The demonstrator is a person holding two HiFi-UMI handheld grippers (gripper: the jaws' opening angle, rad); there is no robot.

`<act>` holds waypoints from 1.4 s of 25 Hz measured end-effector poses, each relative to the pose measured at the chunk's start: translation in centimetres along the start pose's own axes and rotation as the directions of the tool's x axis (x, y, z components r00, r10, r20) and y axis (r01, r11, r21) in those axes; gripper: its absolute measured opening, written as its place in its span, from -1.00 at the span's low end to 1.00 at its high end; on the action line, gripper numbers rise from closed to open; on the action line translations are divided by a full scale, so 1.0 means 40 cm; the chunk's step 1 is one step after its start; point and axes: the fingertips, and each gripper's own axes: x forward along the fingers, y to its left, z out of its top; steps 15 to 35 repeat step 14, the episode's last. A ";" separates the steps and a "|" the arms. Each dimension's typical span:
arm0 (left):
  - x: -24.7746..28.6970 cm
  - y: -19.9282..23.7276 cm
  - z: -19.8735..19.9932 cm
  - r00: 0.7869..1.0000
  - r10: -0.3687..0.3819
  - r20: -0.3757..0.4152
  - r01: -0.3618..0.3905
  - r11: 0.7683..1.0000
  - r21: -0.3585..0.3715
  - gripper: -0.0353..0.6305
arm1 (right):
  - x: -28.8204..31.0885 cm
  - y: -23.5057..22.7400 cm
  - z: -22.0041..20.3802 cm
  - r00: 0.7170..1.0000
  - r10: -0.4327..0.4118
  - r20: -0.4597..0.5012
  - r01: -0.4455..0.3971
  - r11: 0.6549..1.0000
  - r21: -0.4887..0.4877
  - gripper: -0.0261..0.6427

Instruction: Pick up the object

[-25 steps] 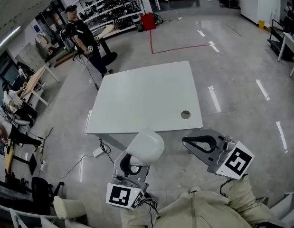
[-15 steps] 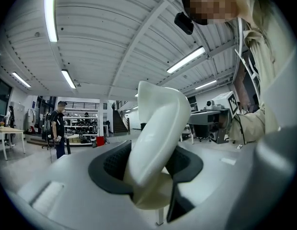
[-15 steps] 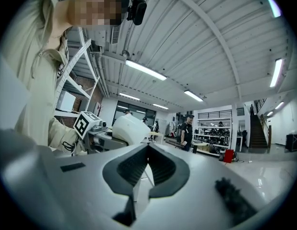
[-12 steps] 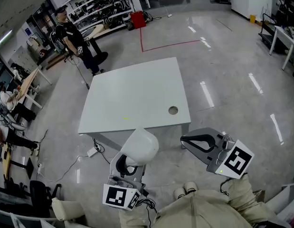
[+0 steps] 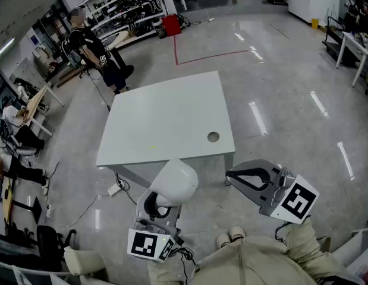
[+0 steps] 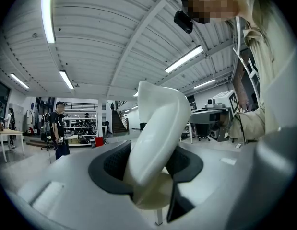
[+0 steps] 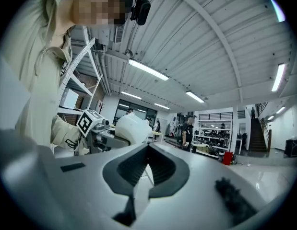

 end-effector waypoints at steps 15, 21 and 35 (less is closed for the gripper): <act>-0.008 0.001 0.014 1.000 -0.005 0.005 0.005 1.000 0.009 -0.30 | 0.001 0.019 0.023 1.000 0.008 0.001 -0.008 1.000 -0.026 -0.91; -0.008 0.001 0.014 1.000 -0.005 0.005 0.005 1.000 0.009 -0.30 | 0.001 0.019 0.023 1.000 0.008 0.001 -0.008 1.000 -0.026 -0.91; -0.008 0.001 0.014 1.000 -0.005 0.005 0.005 1.000 0.009 -0.30 | 0.001 0.019 0.023 1.000 0.008 0.001 -0.008 1.000 -0.026 -0.91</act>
